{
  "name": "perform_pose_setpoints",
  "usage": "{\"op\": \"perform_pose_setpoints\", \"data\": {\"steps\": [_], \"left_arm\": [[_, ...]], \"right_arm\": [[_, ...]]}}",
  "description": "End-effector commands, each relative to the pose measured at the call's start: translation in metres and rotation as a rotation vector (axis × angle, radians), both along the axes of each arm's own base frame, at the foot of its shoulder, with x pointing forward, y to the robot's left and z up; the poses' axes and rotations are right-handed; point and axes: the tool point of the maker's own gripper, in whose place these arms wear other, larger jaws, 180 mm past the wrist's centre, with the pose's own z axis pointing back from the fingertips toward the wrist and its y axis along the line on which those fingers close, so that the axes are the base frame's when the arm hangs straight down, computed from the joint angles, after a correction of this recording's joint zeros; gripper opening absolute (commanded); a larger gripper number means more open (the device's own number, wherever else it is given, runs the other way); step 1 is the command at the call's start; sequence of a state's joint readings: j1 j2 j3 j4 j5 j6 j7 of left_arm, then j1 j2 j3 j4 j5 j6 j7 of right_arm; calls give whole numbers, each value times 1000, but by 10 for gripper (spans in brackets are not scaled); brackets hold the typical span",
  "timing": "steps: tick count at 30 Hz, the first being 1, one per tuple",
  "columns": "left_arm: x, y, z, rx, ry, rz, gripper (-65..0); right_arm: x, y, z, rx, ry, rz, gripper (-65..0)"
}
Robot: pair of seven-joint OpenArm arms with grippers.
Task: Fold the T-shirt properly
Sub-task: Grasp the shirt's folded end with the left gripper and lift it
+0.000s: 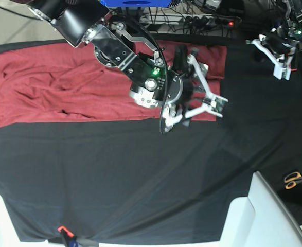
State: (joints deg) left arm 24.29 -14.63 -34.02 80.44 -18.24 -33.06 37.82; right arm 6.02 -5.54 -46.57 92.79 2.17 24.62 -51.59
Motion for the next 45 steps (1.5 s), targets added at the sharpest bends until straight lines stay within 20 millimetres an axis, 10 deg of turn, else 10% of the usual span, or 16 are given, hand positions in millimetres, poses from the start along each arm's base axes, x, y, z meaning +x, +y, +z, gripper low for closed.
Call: {"op": "perform_pose_setpoints", "data": {"steps": [1, 6, 12, 14, 24, 37, 45], "left_arm": [[7, 6, 10, 13, -36, -7, -650], [22, -12, 28, -63, -108, 7, -650], [45, -47, 74, -302, -279, -72, -84], [50, -52, 76, -357, -307, -47, 0], [54, -98, -1, -550, -132, 22, 0], [57, -161, -26, -567, -74, -62, -8], [53, -162, -35, -566, -46, -46, -260]], "right_arm": [[20, -5, 20, 48, -46, -47, -267], [42, -93, -1, 32, 8, -315, -267], [12, -182, -47, -84, 116, -497, -267], [-2, -198, -58, -101, 141, -526, -267], [-50, -223, -82, -39, 184, -599, -267], [-59, -221, -85, -42, 205, -595, -267], [-59, -221, -85, -41, 205, -597, -267]]}}
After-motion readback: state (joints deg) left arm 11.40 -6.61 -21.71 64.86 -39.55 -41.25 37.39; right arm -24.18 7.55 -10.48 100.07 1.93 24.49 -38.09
